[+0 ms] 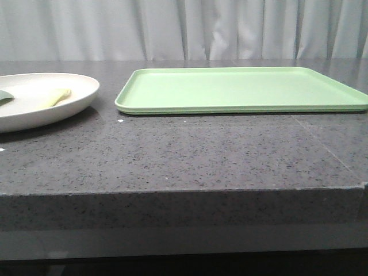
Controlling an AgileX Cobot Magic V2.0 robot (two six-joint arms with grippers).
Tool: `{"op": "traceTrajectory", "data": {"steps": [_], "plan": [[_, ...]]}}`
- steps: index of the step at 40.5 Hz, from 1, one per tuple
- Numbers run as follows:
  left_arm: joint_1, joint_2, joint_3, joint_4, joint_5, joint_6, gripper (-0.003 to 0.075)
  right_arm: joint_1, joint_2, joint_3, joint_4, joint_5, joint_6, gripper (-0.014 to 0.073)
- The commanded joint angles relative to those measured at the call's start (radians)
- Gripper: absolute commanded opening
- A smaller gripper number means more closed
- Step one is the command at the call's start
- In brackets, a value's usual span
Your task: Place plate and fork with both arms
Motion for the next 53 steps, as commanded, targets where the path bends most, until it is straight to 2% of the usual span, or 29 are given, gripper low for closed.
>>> {"op": "traceTrajectory", "data": {"steps": [1, 4, 9, 14, 21, 26, 30, 34, 36, 39, 42, 53], "plan": [[0.002, 0.109, -0.148, 0.048, 0.043, -0.01, -0.0018, -0.001, 0.105, -0.109, 0.003, 0.006, -0.009, -0.0107], [0.002, 0.201, -0.242, 0.116, 0.155, -0.01, -0.0018, -0.001, 0.2, -0.192, 0.003, 0.058, -0.009, -0.0107], [0.002, 0.348, -0.368, 0.167, 0.255, -0.01, -0.0018, -0.001, 0.326, -0.267, 0.003, 0.097, -0.009, -0.0107], [0.002, 0.455, -0.437, 0.167, 0.276, -0.01, -0.0018, -0.001, 0.409, -0.295, 0.013, 0.101, -0.009, -0.0107], [0.002, 0.516, -0.445, 0.164, 0.266, -0.01, -0.0018, -0.001, 0.436, -0.295, 0.013, 0.088, -0.009, -0.0096], [0.002, 0.522, -0.443, 0.164, 0.268, -0.01, -0.0011, -0.001, 0.436, -0.295, 0.013, 0.088, -0.009, 0.0], [0.002, 0.522, -0.442, 0.164, 0.268, -0.01, 0.0097, -0.001, 0.436, -0.295, 0.013, 0.088, -0.009, 0.015], [0.002, 0.526, -0.44, 0.164, 0.274, -0.01, 0.033, -0.001, 0.436, -0.295, 0.013, 0.088, -0.009, 0.0321], [0.002, 0.53, -0.44, 0.164, 0.276, -0.01, 0.0445, -0.001, 0.436, -0.295, 0.013, 0.088, -0.009, 0.0378], [0.002, 0.538, -0.439, 0.163, 0.268, -0.01, 0.0577, -0.001, 0.436, -0.295, 0.013, 0.088, -0.009, 0.046], [0.002, 0.557, -0.438, 0.144, 0.262, -0.01, 0.0622, -0.001, 0.436, -0.295, 0.013, 0.088, -0.009, 0.0501], [0.005, 0.716, -0.493, 0.137, 0.327, -0.01, 0.062, 0.0, 0.436, -0.295, 0.013, 0.088, -0.009, 0.0522]]}}
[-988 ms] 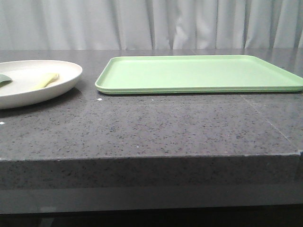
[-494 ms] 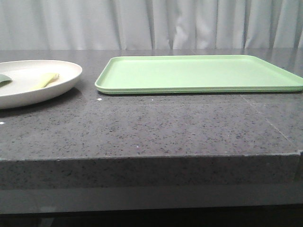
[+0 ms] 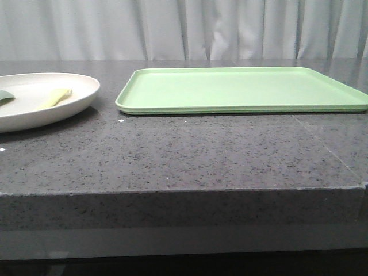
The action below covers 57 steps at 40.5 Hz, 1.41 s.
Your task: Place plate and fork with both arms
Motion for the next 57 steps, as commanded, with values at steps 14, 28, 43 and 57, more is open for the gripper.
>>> {"op": "traceTrajectory", "data": {"steps": [14, 28, 43, 57], "plan": [[0.1, 0.429, -0.329, -0.009, 0.173, -0.01, 0.0619, 0.001, 0.012, -0.037, 0.004, -0.074, -0.009, 0.0522], [0.105, 0.69, -0.457, -0.009, 0.288, -0.01, 0.062, 0.001, 0.012, -0.037, 0.004, -0.074, -0.009, 0.0522], [0.105, 0.773, -0.459, -0.021, 0.284, -0.01, 0.061, 0.001, 0.012, -0.037, 0.004, -0.074, -0.009, 0.0522], [0.105, 0.793, -0.459, -0.07, 0.27, -0.01, 0.0377, 0.001, 0.012, -0.037, 0.004, -0.074, -0.009, 0.0522]]}}
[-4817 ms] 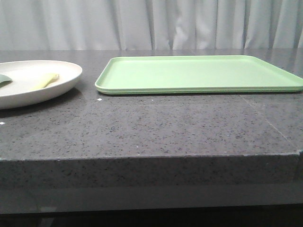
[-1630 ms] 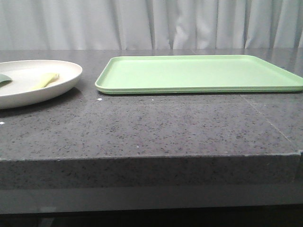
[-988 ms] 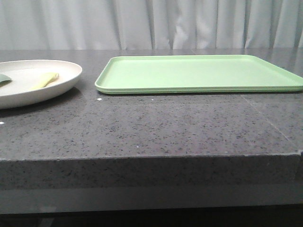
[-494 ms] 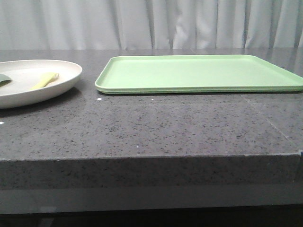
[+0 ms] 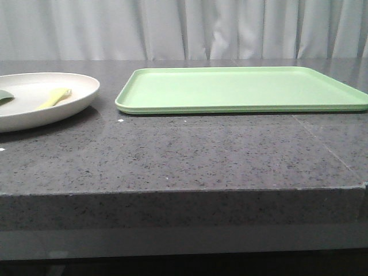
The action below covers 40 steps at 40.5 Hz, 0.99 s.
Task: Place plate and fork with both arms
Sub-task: 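Lower the left gripper onto the rim of the cream plate, then grip the plate rim with the left gripper and lift it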
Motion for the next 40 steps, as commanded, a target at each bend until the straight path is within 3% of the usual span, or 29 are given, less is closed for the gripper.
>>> {"op": "traceTrajectory", "data": {"steps": [1, 6, 18, 34, 40], "plan": [[0.002, -0.031, -0.032, -0.021, -0.05, -0.01, 0.0365, 0.001, 0.012, -0.037, 0.002, -0.074, -0.009, 0.0522], [0.002, -0.031, -0.032, -0.027, -0.05, -0.01, 0.0277, 0.001, 0.012, -0.037, 0.002, -0.074, -0.009, 0.0522], [0.002, -0.031, -0.032, -0.03, -0.05, -0.01, -0.002, 0.001, 0.012, -0.037, 0.002, -0.074, -0.009, 0.0522], [0.055, -0.045, -0.032, -0.121, -0.052, 0.002, -0.0018, 0.001, 0.012, -0.037, 0.002, -0.074, -0.009, 0.0522], [0.117, -0.059, -0.032, -0.33, -0.047, 0.141, -0.0018, 0.001, 0.012, -0.037, 0.002, -0.074, -0.009, 0.0522]]}}
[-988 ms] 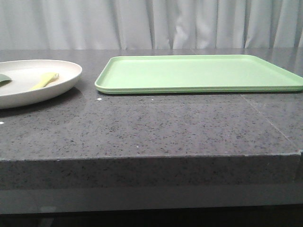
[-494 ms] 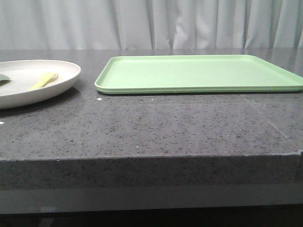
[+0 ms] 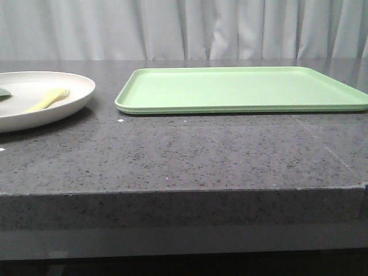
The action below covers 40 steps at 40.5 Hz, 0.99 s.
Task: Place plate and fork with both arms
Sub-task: 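Grip the plate rim with the left gripper and lift it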
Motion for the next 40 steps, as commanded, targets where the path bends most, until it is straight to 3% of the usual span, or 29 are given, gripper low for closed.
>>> {"op": "traceTrajectory", "data": {"steps": [1, 25, 31, 40], "plan": [[0.038, -0.047, -0.03, -0.158, -0.027, 0.105, -0.0018, 0.001, 0.012, -0.037, 0.002, -0.074, -0.009, 0.0522], [0.268, -0.047, -0.03, -0.851, 0.143, 0.516, -0.0018, 0.001, 0.012, -0.037, 0.002, -0.062, -0.009, 0.0522], [0.237, -0.047, -0.032, -0.883, 0.147, 0.533, -0.0018, 0.001, 0.012, -0.037, 0.002, -0.062, -0.009, 0.0522], [0.099, -0.047, -0.091, -0.872, 0.07, 0.472, -0.0018, 0.001, 0.012, -0.037, 0.002, -0.062, -0.009, 0.0522]]}}
